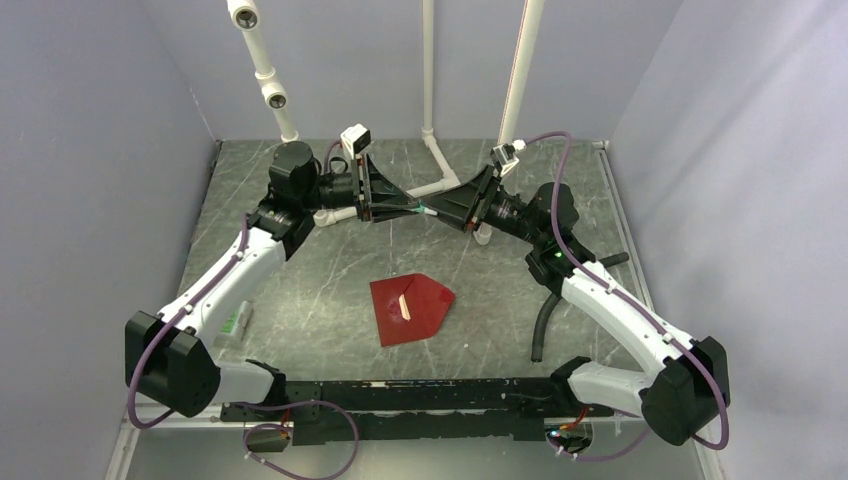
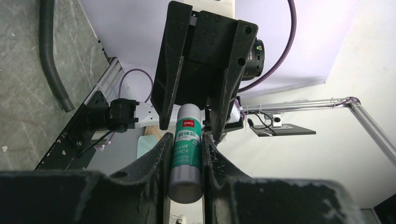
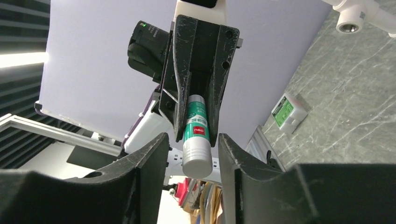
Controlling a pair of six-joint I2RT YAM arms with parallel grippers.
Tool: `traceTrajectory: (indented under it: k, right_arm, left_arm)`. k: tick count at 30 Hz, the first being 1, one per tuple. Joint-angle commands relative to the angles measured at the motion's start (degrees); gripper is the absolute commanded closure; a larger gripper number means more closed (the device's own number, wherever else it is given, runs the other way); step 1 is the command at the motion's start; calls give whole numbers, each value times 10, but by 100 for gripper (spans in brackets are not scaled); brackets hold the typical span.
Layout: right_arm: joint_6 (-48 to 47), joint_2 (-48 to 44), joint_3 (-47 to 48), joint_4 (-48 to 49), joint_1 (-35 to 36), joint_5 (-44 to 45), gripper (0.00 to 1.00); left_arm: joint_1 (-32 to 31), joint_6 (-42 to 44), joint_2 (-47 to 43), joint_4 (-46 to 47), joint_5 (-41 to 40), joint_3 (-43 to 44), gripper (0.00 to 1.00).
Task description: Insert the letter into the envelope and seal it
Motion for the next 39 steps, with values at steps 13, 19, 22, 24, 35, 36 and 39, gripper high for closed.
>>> traceTrajectory:
  k: [13,19,22,24,35,36,39]
  right_arm:
    - [-65,-17,2,69,-9,-63,84]
    - [-173,-21,13,45,-56,-193,100]
    - [-254,-40,35,-25,-69,-240,100]
    - [-312,-57,58,-85,-71,-259,100]
    - [-572,-56,178,-414,-74,-237,100]
    - [-577,-50,188,-437,-74,-202,100]
    - [-594,-30,203,-498,-73,-100,100]
  left_arm:
    - [-1,-39,1,55,9,8,98]
    - [7,-11,-12,11,21,13,98]
    - [22,-30,-29,37,24,-7,98]
    - [36,-52,-42,68,30,-21,98]
    - [55,-7,-47,6,44,5,98]
    - [55,19,-46,-27,42,17,98]
    - [55,140,-46,-182,16,63,97]
